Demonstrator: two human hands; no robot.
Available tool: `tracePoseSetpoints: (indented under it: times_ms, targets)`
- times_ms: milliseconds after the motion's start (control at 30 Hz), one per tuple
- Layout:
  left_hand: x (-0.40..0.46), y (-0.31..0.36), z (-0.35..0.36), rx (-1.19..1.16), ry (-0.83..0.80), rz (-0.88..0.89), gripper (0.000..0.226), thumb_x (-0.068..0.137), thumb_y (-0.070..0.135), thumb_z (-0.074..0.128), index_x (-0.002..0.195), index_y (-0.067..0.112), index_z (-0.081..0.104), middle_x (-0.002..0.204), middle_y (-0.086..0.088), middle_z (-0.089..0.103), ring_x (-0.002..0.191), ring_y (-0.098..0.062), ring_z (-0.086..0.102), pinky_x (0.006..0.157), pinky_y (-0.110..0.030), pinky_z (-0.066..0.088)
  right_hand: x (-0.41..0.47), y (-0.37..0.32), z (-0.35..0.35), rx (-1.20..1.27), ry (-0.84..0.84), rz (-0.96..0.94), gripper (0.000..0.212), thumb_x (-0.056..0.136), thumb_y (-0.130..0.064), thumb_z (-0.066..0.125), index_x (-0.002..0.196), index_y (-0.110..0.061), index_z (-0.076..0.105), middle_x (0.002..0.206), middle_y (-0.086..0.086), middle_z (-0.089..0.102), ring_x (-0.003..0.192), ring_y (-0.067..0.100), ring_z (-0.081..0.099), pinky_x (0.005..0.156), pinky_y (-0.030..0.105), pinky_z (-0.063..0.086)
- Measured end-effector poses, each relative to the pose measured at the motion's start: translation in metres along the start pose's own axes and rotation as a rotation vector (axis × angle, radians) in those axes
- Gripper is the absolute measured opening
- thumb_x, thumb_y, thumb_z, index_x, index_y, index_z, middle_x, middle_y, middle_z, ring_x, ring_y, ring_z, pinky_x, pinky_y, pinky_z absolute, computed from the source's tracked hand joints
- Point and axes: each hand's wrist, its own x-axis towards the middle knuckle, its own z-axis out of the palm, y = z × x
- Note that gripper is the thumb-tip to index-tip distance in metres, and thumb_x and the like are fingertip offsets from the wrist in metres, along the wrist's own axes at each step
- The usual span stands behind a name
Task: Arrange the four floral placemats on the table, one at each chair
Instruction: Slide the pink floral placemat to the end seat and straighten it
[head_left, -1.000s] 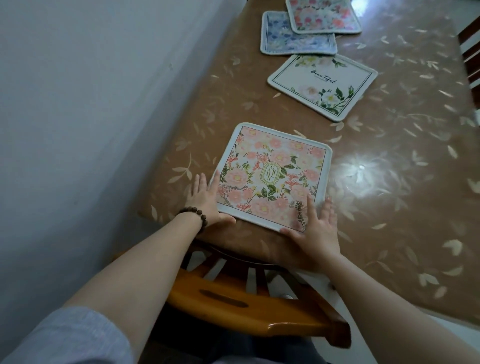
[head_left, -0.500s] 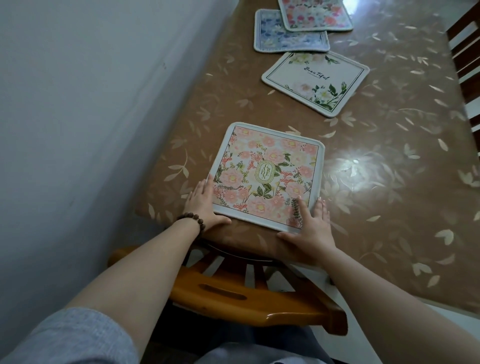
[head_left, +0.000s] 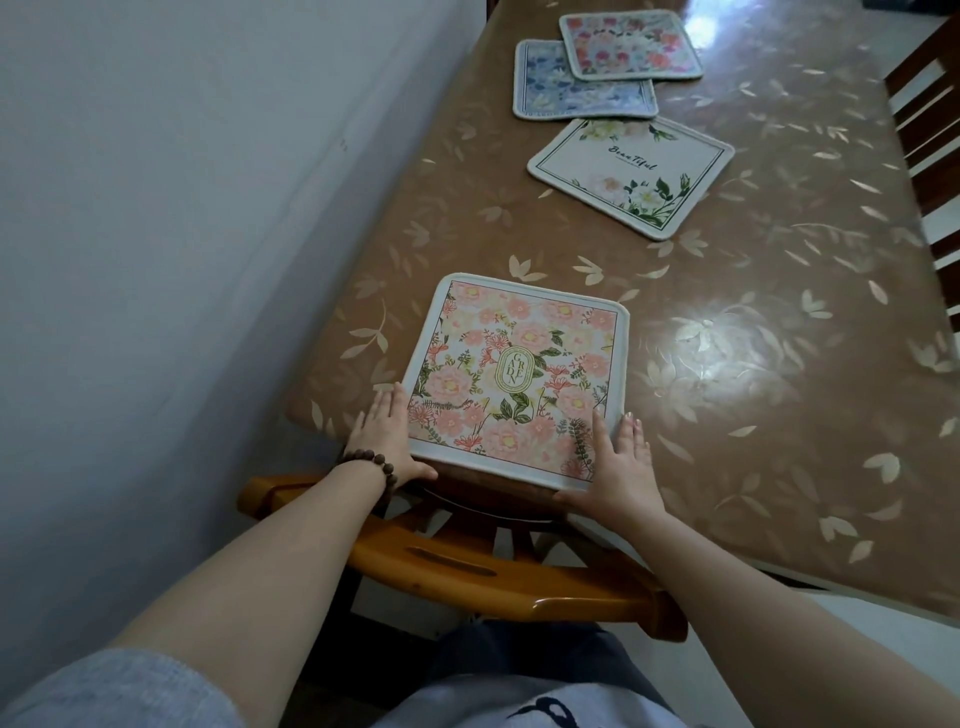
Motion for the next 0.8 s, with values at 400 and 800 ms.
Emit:
tracePoseSetpoints:
  times_ms: [400, 800]
  targets:
    - [0.0033, -0.0053, 0.0003, -0.037, 0.029, 0.005, 0.136, 0.057, 0.062, 0.077, 0.147, 0.011, -0.011, 0.158, -0.004, -0.006, 0.144, -0.017, -0.002, 0.114, -0.035, 0.006, -0.0038, -0.0099, 0.0049, 0.023, -0.014, -0.066, 0.124, 0.069, -0.052, 0.076, 0.146, -0.027, -0.018, 0.157, 0.014, -0.016, 0.143, 0.025, -0.019, 0.111, 0.032, -0.01]
    - [-0.0012, -0.002, 0.0043, -0.134, 0.014, -0.048, 0.137, 0.055, 0.052, 0.084, 0.147, 0.012, -0.009, 0.158, -0.002, -0.002, 0.144, -0.021, 0.005, 0.112, -0.038, 0.019, -0.0036, -0.0064, 0.0076, 0.03, 0.003, -0.056, 0.12, 0.07, -0.053, 0.074, 0.149, -0.021, -0.011, 0.159, 0.009, -0.011, 0.145, 0.021, -0.013, 0.11, 0.031, -0.007]
